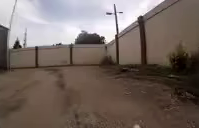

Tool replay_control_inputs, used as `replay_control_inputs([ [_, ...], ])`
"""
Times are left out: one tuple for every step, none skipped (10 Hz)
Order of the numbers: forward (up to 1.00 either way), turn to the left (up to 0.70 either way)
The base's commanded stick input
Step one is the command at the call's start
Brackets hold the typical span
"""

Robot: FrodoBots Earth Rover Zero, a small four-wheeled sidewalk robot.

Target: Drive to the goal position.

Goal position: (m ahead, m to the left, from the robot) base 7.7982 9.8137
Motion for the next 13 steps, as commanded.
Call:
replay_control_inputs([
  [0.7,0.0],
  [0.7,0.2],
  [0.7,0.35],
  [0.7,0.0],
  [0.7,0.0],
  [0.7,0.0],
  [0.7,0.0],
  [0.7,0.0],
  [0.7,0.0],
  [0.7,0.0],
  [0.7,0.0],
  [0.7,0.0],
  [0.7,0.1],
])
